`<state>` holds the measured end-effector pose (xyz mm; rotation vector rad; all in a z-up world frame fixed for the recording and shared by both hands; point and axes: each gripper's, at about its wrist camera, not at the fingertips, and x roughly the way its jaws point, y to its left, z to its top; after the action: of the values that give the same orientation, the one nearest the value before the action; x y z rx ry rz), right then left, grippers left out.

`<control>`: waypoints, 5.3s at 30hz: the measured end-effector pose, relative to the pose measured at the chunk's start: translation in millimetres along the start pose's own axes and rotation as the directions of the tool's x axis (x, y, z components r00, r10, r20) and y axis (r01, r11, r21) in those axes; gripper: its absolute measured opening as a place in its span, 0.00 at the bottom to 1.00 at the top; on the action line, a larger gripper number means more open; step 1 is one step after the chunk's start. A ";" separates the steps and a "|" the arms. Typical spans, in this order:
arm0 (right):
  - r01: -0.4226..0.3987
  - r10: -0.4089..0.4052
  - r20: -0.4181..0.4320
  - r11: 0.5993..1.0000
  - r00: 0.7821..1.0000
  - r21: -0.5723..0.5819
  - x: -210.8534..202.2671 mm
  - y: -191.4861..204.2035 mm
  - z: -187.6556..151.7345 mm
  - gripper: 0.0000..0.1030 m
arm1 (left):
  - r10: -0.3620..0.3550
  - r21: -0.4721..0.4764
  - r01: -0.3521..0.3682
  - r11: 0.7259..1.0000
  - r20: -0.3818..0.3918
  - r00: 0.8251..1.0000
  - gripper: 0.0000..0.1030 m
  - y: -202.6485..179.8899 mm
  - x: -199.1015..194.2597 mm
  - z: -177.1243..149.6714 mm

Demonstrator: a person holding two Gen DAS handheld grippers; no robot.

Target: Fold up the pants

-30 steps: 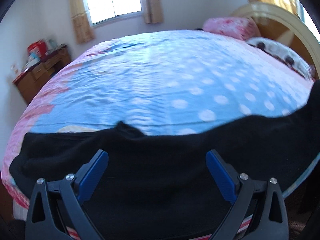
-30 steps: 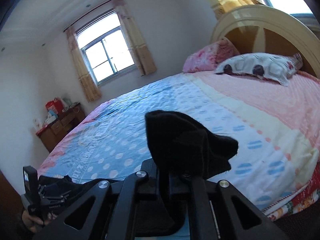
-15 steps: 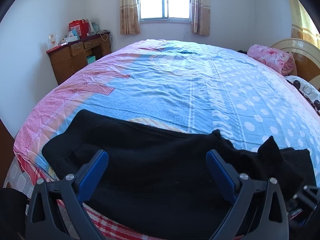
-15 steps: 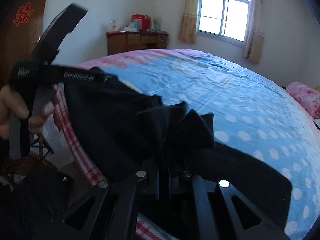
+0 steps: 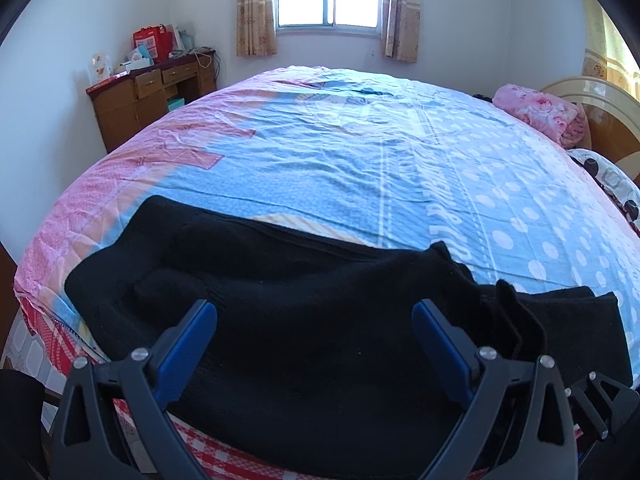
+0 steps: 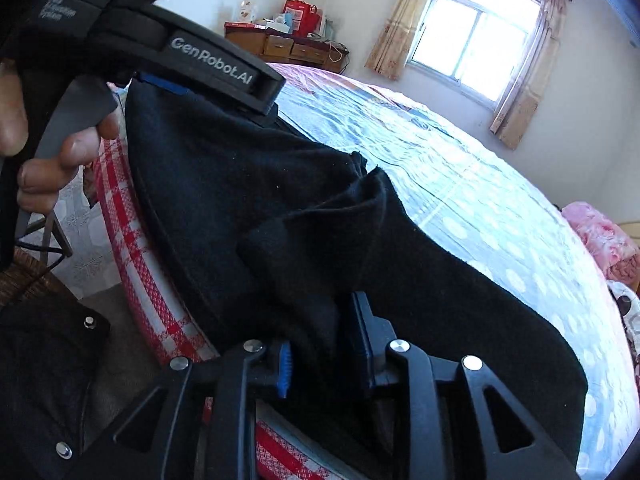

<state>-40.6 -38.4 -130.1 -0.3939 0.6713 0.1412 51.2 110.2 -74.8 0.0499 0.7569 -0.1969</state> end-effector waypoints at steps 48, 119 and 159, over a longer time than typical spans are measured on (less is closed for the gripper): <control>0.008 -0.008 -0.004 0.593 1.000 0.805 -67.8 -249.3 -144.7 0.11 | -0.101 0.278 0.103 0.955 -0.023 0.995 0.78 -117.6 -6.8 -24.8; -0.158 0.141 0.075 0.805 0.987 0.571 -60.2 -148.5 -69.0 0.13 | 0.029 -0.550 0.010 0.835 0.062 0.998 0.23 138.4 9.9 -26.9; -0.118 -0.048 0.150 0.404 0.988 0.907 -103.4 -283.6 -166.8 0.13 | -0.475 0.802 0.260 0.538 0.033 0.879 0.22 -285.7 -50.0 -116.3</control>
<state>-145.6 -365.1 -96.1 0.7354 0.5060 -0.1802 -118.8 -148.5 -117.6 0.7029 0.3602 -0.9401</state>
